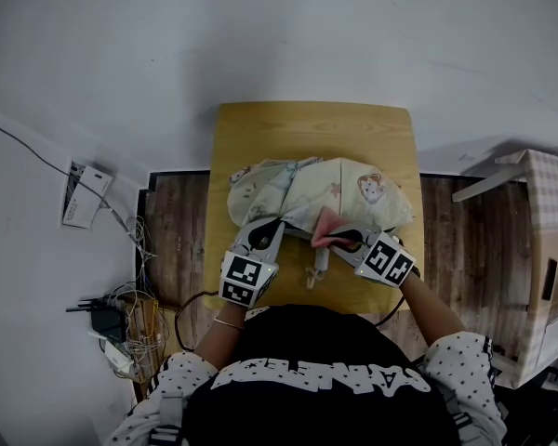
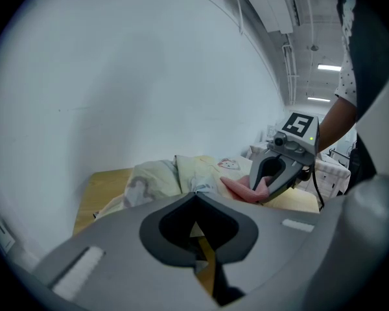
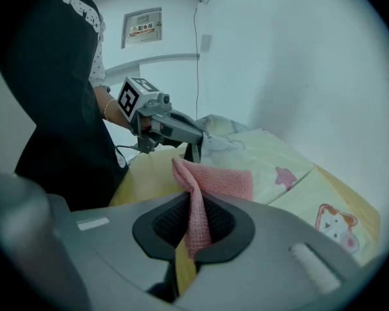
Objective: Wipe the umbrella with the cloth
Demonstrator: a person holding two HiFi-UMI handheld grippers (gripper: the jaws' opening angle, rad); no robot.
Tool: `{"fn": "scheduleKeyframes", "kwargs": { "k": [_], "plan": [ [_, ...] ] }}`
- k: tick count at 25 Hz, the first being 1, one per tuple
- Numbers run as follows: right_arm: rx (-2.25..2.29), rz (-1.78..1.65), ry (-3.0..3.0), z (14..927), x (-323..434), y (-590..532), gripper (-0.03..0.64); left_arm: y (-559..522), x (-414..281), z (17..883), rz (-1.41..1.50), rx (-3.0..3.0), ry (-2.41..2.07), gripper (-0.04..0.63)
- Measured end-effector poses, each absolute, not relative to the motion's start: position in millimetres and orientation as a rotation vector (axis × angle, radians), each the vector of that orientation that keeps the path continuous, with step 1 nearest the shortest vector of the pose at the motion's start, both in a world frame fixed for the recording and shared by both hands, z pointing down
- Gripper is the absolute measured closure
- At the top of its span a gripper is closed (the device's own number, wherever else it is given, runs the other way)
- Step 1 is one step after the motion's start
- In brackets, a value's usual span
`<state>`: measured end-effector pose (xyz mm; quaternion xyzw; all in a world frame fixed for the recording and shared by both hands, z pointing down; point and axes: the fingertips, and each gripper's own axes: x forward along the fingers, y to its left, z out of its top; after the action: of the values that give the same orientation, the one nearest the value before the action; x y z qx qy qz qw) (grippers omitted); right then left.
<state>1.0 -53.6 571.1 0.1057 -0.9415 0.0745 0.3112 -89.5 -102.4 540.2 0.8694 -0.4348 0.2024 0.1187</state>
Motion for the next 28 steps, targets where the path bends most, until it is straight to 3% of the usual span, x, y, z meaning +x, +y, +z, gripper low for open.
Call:
{"fn": "scheduleKeyframes", "kwargs": {
  "k": [16,28],
  "plan": [
    [0.116,0.301,-2.572,550,-6,-22,0.584,-99,-92,545,0.579,2.524,-1.266,0.594],
    [0.687,0.080,-2.577,490,54,-142,0.584,-98,-90,538,0.578,2.535,-1.290,0.594]
  ]
}}
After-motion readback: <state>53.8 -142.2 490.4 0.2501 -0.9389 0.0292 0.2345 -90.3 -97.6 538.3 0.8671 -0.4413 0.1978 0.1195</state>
